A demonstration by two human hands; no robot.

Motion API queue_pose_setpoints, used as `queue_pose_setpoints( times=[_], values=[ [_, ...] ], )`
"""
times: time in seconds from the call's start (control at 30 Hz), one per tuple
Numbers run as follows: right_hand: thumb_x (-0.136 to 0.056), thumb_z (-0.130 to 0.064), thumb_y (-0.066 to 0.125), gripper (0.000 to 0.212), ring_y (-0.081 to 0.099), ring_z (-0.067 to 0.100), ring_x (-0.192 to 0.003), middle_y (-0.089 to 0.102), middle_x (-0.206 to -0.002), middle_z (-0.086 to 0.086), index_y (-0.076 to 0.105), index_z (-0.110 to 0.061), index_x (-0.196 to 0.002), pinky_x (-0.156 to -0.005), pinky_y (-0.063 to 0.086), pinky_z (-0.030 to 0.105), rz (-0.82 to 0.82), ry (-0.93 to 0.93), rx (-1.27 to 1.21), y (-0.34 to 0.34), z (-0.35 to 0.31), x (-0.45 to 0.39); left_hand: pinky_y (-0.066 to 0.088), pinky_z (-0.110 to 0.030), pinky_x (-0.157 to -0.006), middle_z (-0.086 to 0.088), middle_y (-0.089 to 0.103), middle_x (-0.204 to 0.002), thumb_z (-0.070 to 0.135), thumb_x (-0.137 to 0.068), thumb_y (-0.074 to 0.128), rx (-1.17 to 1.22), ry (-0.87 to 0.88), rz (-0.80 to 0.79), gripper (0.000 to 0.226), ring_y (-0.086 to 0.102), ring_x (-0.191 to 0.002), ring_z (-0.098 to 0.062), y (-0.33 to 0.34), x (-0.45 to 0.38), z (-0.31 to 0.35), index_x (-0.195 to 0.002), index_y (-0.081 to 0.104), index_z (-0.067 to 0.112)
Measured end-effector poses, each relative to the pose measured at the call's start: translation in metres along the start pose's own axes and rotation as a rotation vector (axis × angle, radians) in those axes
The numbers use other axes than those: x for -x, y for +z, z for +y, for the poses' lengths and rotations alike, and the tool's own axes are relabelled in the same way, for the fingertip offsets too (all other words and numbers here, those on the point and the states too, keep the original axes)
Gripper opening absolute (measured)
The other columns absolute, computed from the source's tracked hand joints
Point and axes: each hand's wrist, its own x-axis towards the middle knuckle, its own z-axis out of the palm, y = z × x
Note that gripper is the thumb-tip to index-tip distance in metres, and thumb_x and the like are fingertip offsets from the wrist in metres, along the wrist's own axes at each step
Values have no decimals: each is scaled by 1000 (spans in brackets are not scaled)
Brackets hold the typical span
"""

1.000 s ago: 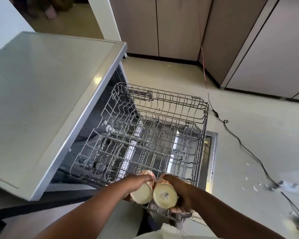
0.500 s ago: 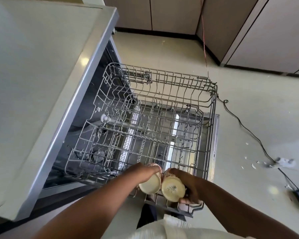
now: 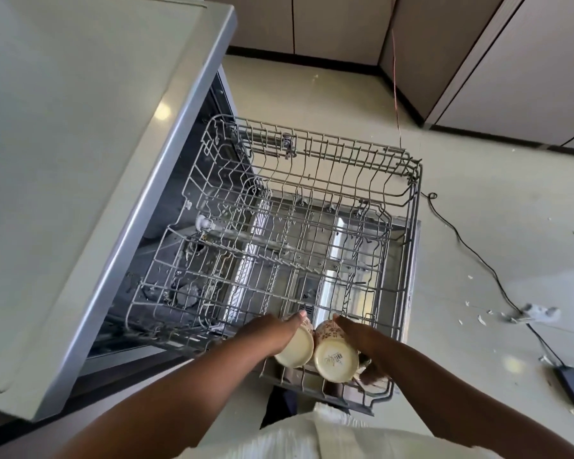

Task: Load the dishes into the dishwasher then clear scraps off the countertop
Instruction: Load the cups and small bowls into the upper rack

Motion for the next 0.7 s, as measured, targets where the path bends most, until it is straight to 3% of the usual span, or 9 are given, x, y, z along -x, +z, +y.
queue_pose_setpoints(
  times=[0.07, 0.17, 0.23, 0.3, 0.33, 0.4, 0.5, 0.6, 0.7],
  values=[
    [-85, -70, 48, 62, 61, 30, -95, 63, -103, 13, 62, -12, -99, -82, 50, 40, 92, -105, 74, -4, -5, 4, 50, -28, -72, -7, 64, -89, 86, -79, 22, 6, 36, 23, 88, 64, -80, -24, -5, 6, -1, -114, 59, 14],
    [-88, -71, 42, 62, 63, 23, -83, 64, -87, 8, 60, -11, -81, -65, 45, 26, 281, -277, 423, -12, -16, 19, 51, -33, -80, -9, 63, -108, 80, -85, 25, -31, 129, 123, 83, 63, -92, -27, -12, 24, -3, -129, 49, 15],
    [-88, -71, 38, 67, 62, 21, -83, 68, -99, 8, 61, -11, -107, -63, 44, 26, 382, -405, 618, -14, -22, 28, 50, -35, -84, -9, 60, -119, 75, -88, 27, -62, 210, 200, 77, 61, -100, -27, -17, 37, -3, -132, 46, 15],
    [-88, -72, 36, 72, 59, 25, -104, 63, -121, 7, 47, -15, -131, -83, 48, 34, 506, -551, 822, -11, -26, 40, 45, -36, -90, -8, 57, -126, 67, -93, 29, -236, 334, 355, 66, 57, -109, -26, -23, 57, -2, -131, 47, 15],
    [-88, -71, 36, 72, 51, 27, -121, 56, -131, 7, 43, -18, -135, -98, 41, 40, 587, -630, 950, -9, -28, 46, 40, -39, -98, -8, 54, -132, 62, -96, 29, -371, 411, 454, 62, 52, -118, -27, -24, 69, -2, -132, 45, 15],
    [-88, -69, 35, 76, 20, 31, -144, 37, -150, 8, 32, -19, -145, -115, 13, 48, 731, -789, 1124, -3, -34, 61, 23, -44, -114, -10, 46, -145, 52, -98, 28, -535, 575, 648, 58, 39, -135, -30, -23, 87, -4, -139, 42, 13],
    [-89, -66, 35, 81, -8, 33, -147, 15, -160, 11, 19, -17, -152, -115, -13, 48, 823, -1036, 1274, 13, -48, 82, 15, -44, -117, -8, 45, -147, 51, -93, 35, -468, 632, 869, 60, 37, -139, -29, -16, 112, -13, -138, 49, 14],
    [-81, -68, 33, 84, 16, 35, -143, 41, -148, 17, 48, -11, -140, -113, 5, 52, 831, -1263, 1326, 33, -60, 101, 5, -44, -118, -9, 32, -153, 53, -92, 36, -361, 544, 985, 65, 20, -145, -29, -17, 133, -28, -144, 40, 13],
    [-82, -67, 38, 83, 21, 37, -143, 45, -145, 18, 49, -7, -138, -111, 13, 52, 800, -1433, 1381, 59, -69, 123, 7, -45, -118, -11, 32, -154, 54, -93, 35, -266, 406, 1046, 66, 16, -146, -29, -19, 159, -52, -145, 37, 13]
  ],
)
